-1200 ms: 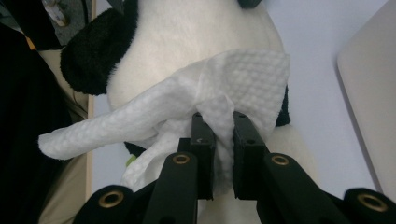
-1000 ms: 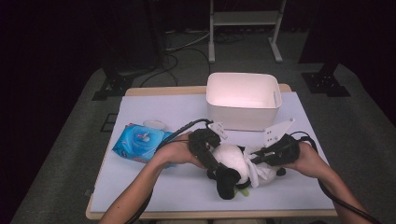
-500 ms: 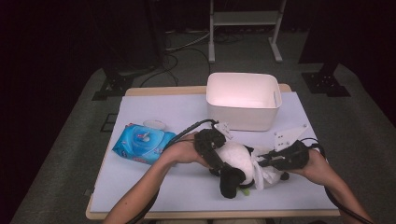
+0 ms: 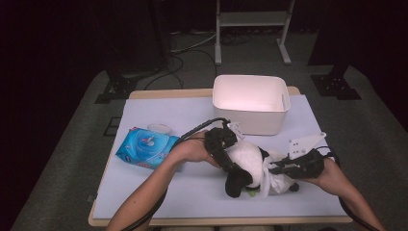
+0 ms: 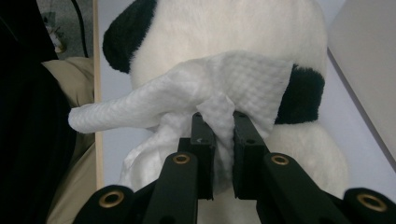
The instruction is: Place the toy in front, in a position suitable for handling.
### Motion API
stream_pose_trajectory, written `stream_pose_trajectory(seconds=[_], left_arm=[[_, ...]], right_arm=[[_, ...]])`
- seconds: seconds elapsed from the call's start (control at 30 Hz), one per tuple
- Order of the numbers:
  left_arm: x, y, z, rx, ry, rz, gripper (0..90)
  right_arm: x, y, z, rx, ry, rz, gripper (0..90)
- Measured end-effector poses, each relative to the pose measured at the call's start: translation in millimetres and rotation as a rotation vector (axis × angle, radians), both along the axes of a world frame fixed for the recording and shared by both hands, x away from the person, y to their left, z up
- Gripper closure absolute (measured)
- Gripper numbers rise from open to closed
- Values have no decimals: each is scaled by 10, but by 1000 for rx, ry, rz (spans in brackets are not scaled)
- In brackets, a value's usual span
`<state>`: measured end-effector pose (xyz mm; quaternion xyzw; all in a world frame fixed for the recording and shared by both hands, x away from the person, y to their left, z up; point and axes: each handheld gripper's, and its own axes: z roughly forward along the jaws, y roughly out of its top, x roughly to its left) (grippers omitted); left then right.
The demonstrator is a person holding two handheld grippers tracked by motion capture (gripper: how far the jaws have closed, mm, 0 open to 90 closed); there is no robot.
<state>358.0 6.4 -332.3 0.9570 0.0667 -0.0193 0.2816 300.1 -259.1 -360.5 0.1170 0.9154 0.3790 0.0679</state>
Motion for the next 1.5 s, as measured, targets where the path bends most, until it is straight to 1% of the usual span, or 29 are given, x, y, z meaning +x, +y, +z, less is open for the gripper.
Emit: stream_pose_trajectory(seconds=[0.07, 0.1, 0.13, 0.2, 0.23, 0.3, 0.4, 0.47, 0.53, 0.67, 0.7, 0.73, 0.83, 0.9, 0.93, 1.03, 1.1, 1.33, 1.47, 1.5], left_arm=[[7, 56, 2, -22, 18, 14, 130], [14, 82, 9, -43, 31, 21, 130], [17, 91, 14, -50, 34, 21, 131], [14, 96, 15, -62, 28, 23, 130], [8, 92, 3, -59, 32, 18, 131], [-11, 83, -39, -31, 12, 15, 130], [-48, 97, -110, -28, -6, 23, 134], [-89, 113, -166, -19, -19, 29, 156], [-136, 143, -189, -23, -27, 44, 164], [-182, 218, -230, -20, -26, 61, 163], [-191, 228, -241, -32, -25, 74, 163], [-197, 230, -246, -37, -25, 78, 163], [-192, 218, -237, -48, -43, 93, 163], [-171, 190, -230, -67, -42, 113, 163], [-170, 173, -230, -71, -45, 111, 164], [-190, 140, -219, -54, -56, 91, 167], [-196, 139, -217, -52, -51, 88, 167], [-201, 150, -213, -41, -56, 78, 166], [-201, 139, -199, -28, -56, 76, 165], [-202, 140, -198, -26, -56, 74, 165]], right_arm=[[15, 50, -6, -3, 1, 15, 806], [25, 90, -13, -6, 4, 29, 806], [29, 152, -18, -15, 16, 44, 807], [35, 232, -17, -32, 17, 67, 808], [37, 271, -10, -41, 19, 73, 808], [38, 328, 4, -60, 17, 80, 809], [47, 389, 18, -80, 12, 90, 811], [67, 429, 21, -92, 3, 107, 815], [95, 488, 18, -105, 7, 119, 820], [136, 578, 22, -125, -14, 120, 823], [156, 590, 22, -127, -18, 132, 823], [182, 591, 28, -131, -12, 129, 824], [229, 547, 45, -134, -13, 105, 822], [233, 486, 60, -131, -28, 86, 820], [223, 440, 73, -129, -31, 75, 818], [181, 341, 88, -118, -36, 61, 815], [142, 267, 91, -113, -38, 45, 814], [74, 43, 95, -81, -42, 5, 810], [50, -105, 103, -71, -40, -31, 810], [40, -156, 104, -70, -38, -48, 809]])
